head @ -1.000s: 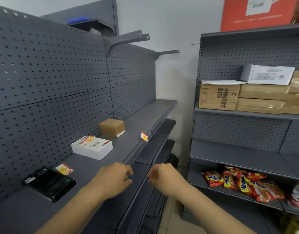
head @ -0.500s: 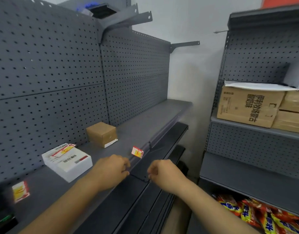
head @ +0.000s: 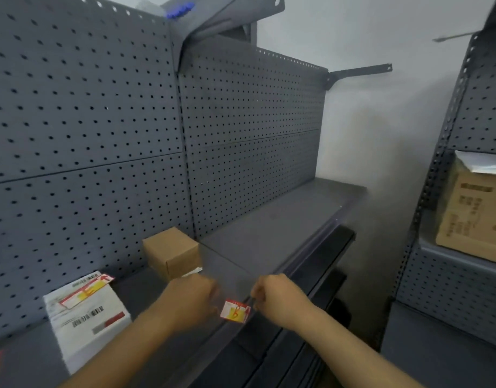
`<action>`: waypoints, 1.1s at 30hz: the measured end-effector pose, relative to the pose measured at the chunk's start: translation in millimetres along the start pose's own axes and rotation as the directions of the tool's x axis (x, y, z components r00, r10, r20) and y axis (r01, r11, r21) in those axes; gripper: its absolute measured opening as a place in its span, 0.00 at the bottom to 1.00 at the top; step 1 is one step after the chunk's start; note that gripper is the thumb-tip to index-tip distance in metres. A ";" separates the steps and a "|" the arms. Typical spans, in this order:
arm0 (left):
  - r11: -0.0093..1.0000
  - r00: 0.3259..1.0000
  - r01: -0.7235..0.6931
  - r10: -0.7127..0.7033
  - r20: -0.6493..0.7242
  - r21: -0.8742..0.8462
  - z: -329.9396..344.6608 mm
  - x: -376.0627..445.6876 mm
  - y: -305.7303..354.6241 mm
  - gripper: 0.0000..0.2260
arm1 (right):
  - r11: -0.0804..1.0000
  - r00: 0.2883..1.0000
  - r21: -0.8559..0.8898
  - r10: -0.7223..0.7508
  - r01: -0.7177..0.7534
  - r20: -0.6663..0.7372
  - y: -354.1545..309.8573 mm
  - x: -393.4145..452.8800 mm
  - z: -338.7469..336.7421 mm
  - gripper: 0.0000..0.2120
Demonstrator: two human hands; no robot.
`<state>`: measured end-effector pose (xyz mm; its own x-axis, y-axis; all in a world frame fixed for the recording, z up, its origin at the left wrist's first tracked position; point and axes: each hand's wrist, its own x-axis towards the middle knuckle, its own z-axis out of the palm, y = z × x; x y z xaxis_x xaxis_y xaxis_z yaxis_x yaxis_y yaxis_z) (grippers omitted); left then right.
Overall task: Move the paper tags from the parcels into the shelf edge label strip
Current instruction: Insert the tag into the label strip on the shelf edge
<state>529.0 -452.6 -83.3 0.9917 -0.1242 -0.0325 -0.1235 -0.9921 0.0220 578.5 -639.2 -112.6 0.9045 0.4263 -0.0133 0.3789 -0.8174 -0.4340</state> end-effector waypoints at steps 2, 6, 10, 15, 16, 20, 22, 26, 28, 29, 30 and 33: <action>1.000 1.000 0.017 -0.018 0.015 0.020 0.2 8.4 0.6 0.08 | 0.999 0.999 -0.016 -0.030 0.031 0.027 4.8 17.8 1.7 0.10; 0.997 0.997 0.071 -0.072 0.030 0.027 5.3 19.5 2.3 0.12 | 0.987 0.986 -0.063 -0.139 0.145 0.096 12.7 46.4 9.2 0.15; 0.986 0.985 0.166 -0.167 0.040 0.011 15.4 24.0 5.4 0.14 | 0.962 0.951 -0.045 -0.259 0.270 0.169 19.8 59.2 15.6 0.12; 0.966 0.966 0.256 -0.256 0.024 -0.021 20.0 20.1 13.3 0.14 | 0.923 0.906 0.011 -0.379 0.384 0.188 24.4 62.4 15.7 0.08; 0.963 0.963 0.269 -0.268 0.017 -0.026 20.2 18.2 14.1 0.14 | 0.915 0.898 0.014 -0.398 0.402 0.188 25.7 64.4 15.8 0.07; 0.945 0.945 0.324 -0.325 -0.023 -0.047 17.6 7.8 14.6 0.12 | 0.885 0.859 0.037 -0.461 0.465 0.224 26.2 71.2 14.2 0.05; 0.935 0.935 0.350 -0.352 -0.037 -0.061 15.2 -0.9 15.3 0.13 | 0.873 0.846 0.080 -0.487 0.481 0.218 21.6 71.1 9.0 0.05; 0.903 0.900 0.421 -0.428 -0.085 -0.087 4.8 -24.4 9.3 0.13 | 0.818 0.801 0.170 -0.574 0.550 0.169 -2.5 70.5 -8.7 0.04; 0.881 0.876 0.463 -0.472 -0.103 -0.097 -1.1 -42.8 5.5 0.13 | 0.782 0.766 0.195 -0.621 0.592 0.164 -21.1 67.5 -10.9 0.03; 0.869 0.863 0.485 -0.494 -0.111 -0.094 -3.7 -54.4 2.8 0.13 | 0.766 0.748 0.208 -0.641 0.608 0.174 -31.7 64.1 -9.5 0.03; 0.857 0.848 0.508 -0.516 -0.122 -0.089 -6.1 -67.6 -0.3 0.13 | 0.748 0.725 0.218 -0.663 0.627 0.186 -43.1 59.4 -6.3 0.03; 0.802 0.792 0.591 -0.597 -0.127 -0.086 -11.8 -116.2 -12.3 0.14 | 0.678 0.645 0.205 -0.735 0.706 0.211 -83.4 38.9 10.0 0.04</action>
<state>415.7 -425.8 -68.0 0.8634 0.4967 0.0881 0.4904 -0.8674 0.0845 580.1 -550.5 -85.9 0.2634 0.9572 0.1201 0.8550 -0.1740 -0.4886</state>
